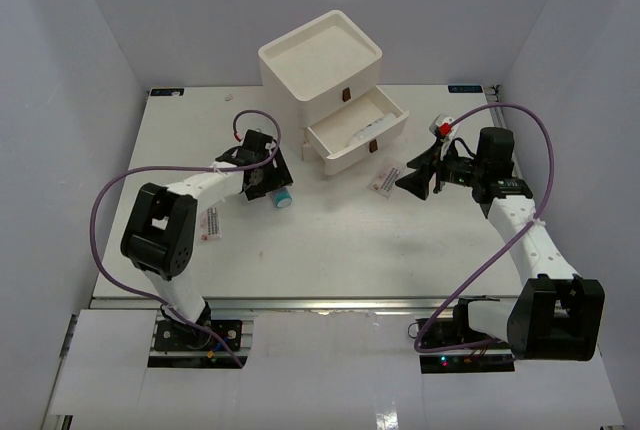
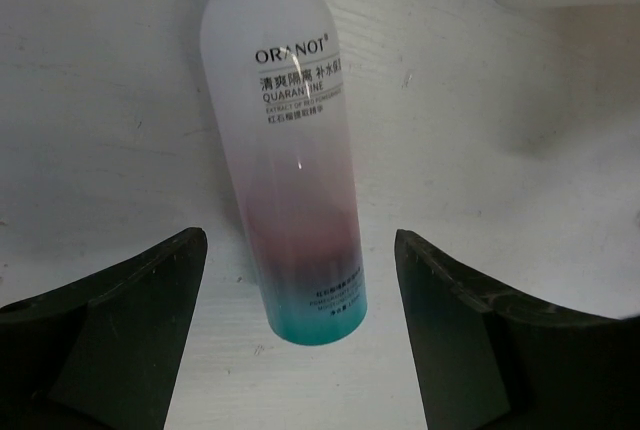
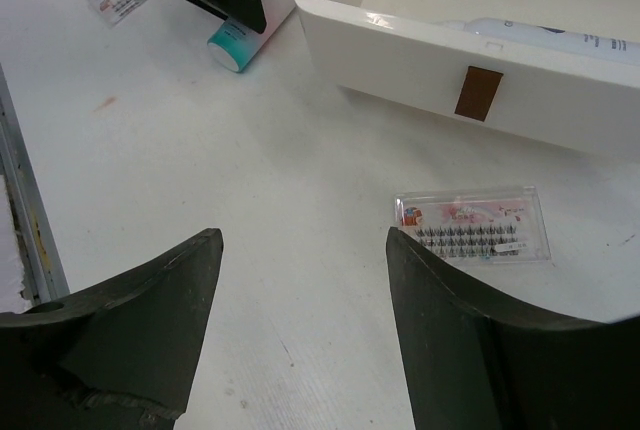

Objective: Organize the makeup

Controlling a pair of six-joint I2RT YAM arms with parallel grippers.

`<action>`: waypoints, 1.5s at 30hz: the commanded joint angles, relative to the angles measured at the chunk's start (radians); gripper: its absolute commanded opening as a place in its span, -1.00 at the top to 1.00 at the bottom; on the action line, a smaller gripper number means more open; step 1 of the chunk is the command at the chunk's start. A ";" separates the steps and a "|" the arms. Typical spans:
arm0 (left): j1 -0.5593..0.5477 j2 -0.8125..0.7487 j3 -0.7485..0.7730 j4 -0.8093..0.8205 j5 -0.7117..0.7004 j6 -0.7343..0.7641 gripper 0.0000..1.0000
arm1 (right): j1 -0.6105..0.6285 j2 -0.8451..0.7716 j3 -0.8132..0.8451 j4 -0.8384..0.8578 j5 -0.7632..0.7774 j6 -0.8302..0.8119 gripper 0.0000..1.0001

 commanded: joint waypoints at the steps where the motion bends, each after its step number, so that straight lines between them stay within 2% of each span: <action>1: 0.002 0.051 0.060 -0.027 -0.059 -0.011 -0.70 | -0.012 -0.033 0.002 0.021 -0.038 -0.005 -0.47; 5: 0.000 0.064 0.048 -0.029 -0.081 -0.012 -0.62 | -0.014 -0.036 0.000 0.021 -0.045 -0.006 -0.47; 8: -0.002 0.060 0.044 -0.030 -0.091 -0.005 -0.43 | -0.014 -0.039 -0.001 0.021 -0.052 -0.005 -0.47; 14: -0.013 0.001 0.025 -0.036 -0.102 0.010 0.26 | -0.050 -0.047 -0.003 0.021 -0.071 0.002 -0.47; 17: -0.019 -0.073 -0.012 -0.045 -0.119 0.028 0.74 | -0.059 -0.050 -0.004 0.022 -0.085 0.009 -0.47; 21: -0.036 -0.234 -0.076 -0.048 -0.138 0.105 0.95 | -0.063 -0.049 -0.004 0.022 -0.095 0.014 -0.47; 23: -0.069 -0.330 -0.090 -0.042 -0.145 0.196 0.98 | -0.063 -0.047 -0.004 0.024 -0.099 0.017 -0.47; 27: -0.221 -0.463 -0.077 -0.004 -0.121 0.428 0.99 | -0.066 -0.036 -0.004 0.024 -0.108 0.021 -0.47; 31: -0.293 -0.458 0.021 0.024 0.005 0.648 0.98 | -0.066 -0.031 -0.006 0.024 -0.101 0.020 -0.47; 36: -0.307 -0.289 0.208 0.036 0.041 0.896 0.97 | -0.078 -0.032 -0.007 0.024 -0.102 0.020 -0.47; 41: -0.311 -0.078 0.514 0.040 -0.019 1.113 0.93 | -0.091 -0.033 -0.007 0.025 -0.108 0.023 -0.47; 45: -0.315 0.072 0.686 0.040 -0.045 1.177 0.80 | -0.097 -0.032 -0.006 0.024 -0.107 0.023 -0.47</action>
